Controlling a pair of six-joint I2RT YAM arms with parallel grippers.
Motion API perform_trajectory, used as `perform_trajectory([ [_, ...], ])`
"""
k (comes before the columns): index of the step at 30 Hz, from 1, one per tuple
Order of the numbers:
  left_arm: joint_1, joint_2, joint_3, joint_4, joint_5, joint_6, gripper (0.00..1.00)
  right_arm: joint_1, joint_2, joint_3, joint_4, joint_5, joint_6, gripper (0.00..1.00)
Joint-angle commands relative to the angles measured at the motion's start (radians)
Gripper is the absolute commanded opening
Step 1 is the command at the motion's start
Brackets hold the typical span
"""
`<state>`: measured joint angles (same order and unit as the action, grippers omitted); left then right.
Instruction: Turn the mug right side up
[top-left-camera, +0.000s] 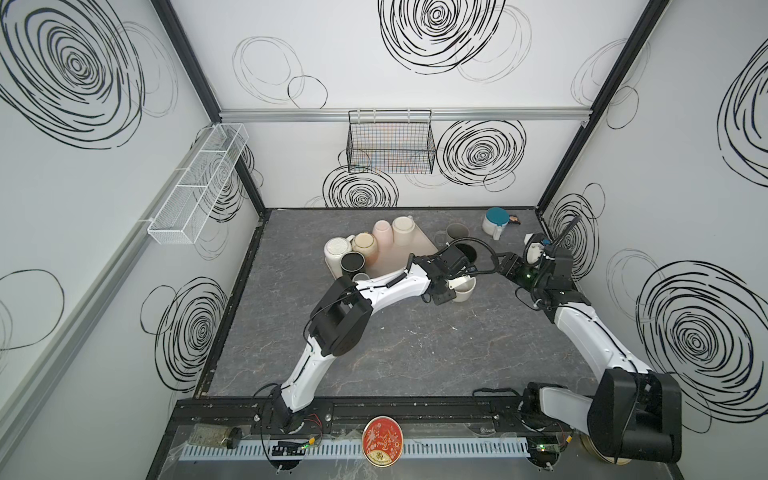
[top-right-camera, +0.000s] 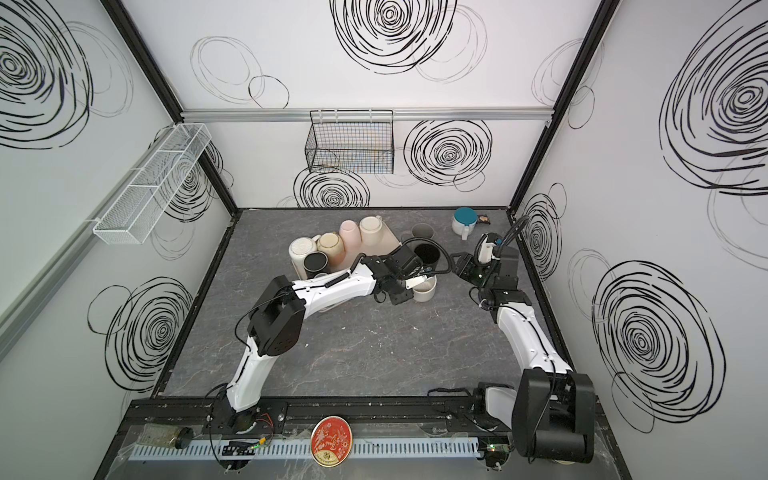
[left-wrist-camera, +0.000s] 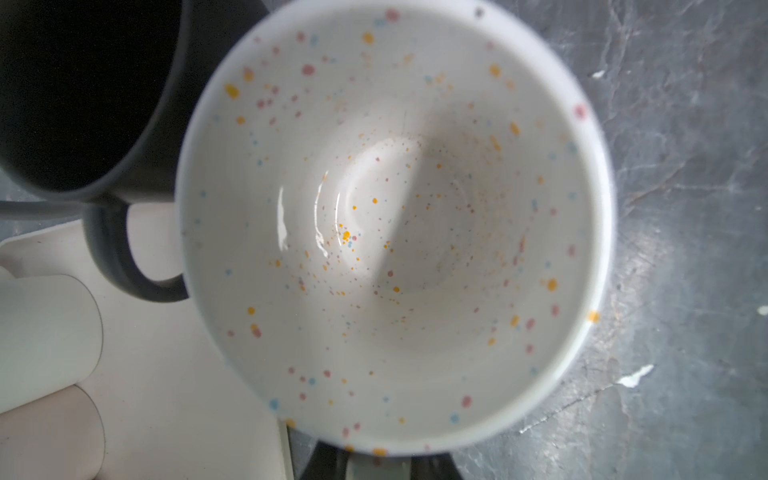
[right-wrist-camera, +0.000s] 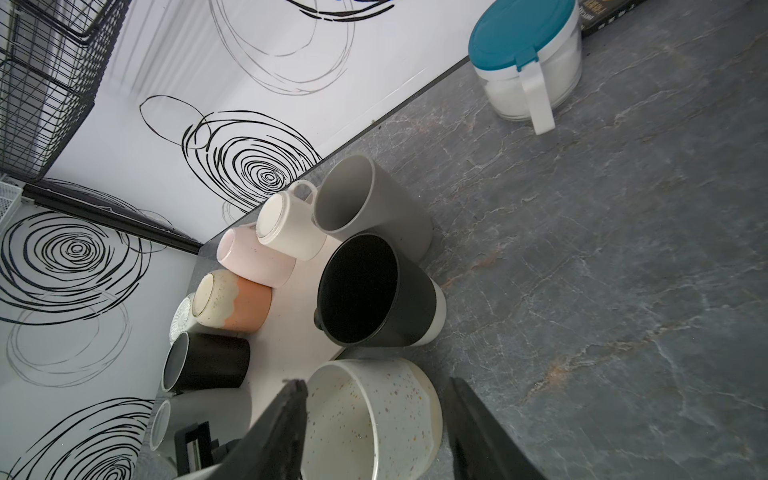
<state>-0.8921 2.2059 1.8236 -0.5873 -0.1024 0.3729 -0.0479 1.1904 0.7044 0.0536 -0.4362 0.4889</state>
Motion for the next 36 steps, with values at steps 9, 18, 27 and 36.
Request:
perform_trajectory([
  [9,0.004,0.006,0.045,0.081,-0.028,0.005,0.37,0.0,0.033,0.014,-0.019,-0.023,-0.021,0.57],
  [18,0.005,-0.053,-0.006,0.115,-0.013,-0.015,0.5,-0.001,0.069,0.05,-0.052,-0.085,-0.006,0.57],
  [27,0.008,-0.194,-0.102,0.176,-0.01,-0.031,0.57,0.025,0.027,0.055,-0.075,-0.061,0.0,0.58],
  [36,0.02,-0.369,-0.267,0.249,-0.107,-0.033,0.6,0.15,0.037,0.124,-0.118,0.037,-0.02,0.57],
])
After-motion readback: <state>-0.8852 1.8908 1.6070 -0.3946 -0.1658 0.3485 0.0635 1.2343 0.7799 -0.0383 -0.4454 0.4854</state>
